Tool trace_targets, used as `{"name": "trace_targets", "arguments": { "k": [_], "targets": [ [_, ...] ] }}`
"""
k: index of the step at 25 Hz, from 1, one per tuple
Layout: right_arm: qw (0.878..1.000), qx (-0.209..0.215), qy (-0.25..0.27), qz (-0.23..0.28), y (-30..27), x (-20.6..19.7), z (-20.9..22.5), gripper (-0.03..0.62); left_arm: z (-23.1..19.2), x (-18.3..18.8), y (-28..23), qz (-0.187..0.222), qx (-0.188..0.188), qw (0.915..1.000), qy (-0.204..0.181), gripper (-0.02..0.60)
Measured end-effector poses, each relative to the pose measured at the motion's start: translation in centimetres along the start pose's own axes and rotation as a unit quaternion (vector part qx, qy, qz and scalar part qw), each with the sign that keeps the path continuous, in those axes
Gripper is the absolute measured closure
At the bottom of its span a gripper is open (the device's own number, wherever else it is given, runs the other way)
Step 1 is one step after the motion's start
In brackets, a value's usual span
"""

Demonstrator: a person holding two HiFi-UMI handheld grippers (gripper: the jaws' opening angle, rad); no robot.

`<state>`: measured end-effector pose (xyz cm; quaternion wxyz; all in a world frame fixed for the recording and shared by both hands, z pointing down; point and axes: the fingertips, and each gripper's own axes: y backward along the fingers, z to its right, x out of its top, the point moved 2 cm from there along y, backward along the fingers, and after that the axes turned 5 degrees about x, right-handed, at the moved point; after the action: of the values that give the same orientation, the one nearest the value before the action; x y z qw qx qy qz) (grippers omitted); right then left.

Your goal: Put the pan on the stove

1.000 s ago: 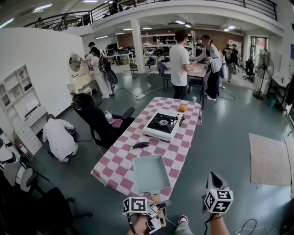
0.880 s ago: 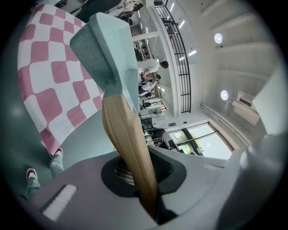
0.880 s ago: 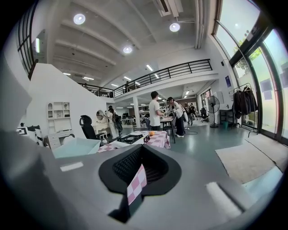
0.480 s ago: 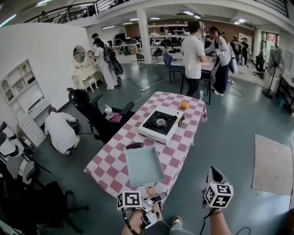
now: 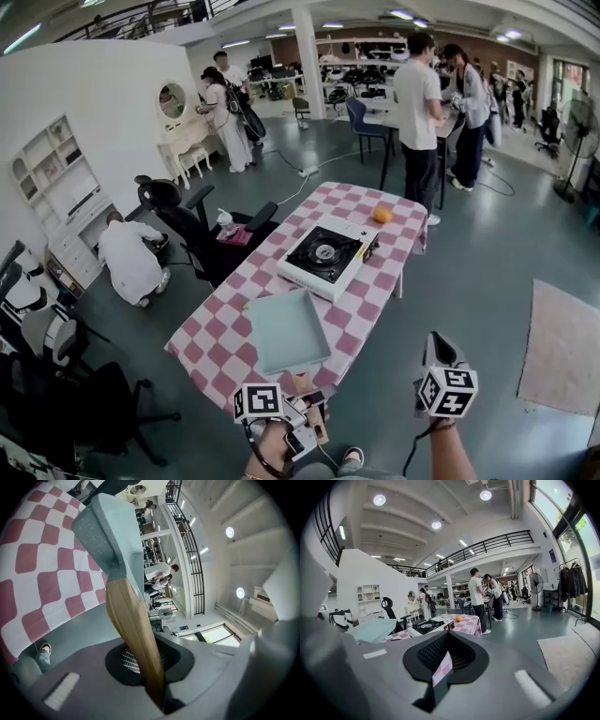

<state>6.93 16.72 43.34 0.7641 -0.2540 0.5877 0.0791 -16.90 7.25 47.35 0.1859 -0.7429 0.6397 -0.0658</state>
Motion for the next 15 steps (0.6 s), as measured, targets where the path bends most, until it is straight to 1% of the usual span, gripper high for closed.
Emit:
{"name": "trace_targets", "arguments": {
  "k": [5,15],
  "targets": [
    [1.000,0.007,0.005,-0.002,-1.8,0.4,1.1,0.585,0.2,1.0,-1.8,0.007,0.003,1.0000,0.003,0.560],
    [1.000,-0.007,0.009,-0.010,-4.1,0.8,3.9,0.585,0.4,3.7,-5.1,0.007,0.000,1.0000,0.007,0.558]
  ]
}}
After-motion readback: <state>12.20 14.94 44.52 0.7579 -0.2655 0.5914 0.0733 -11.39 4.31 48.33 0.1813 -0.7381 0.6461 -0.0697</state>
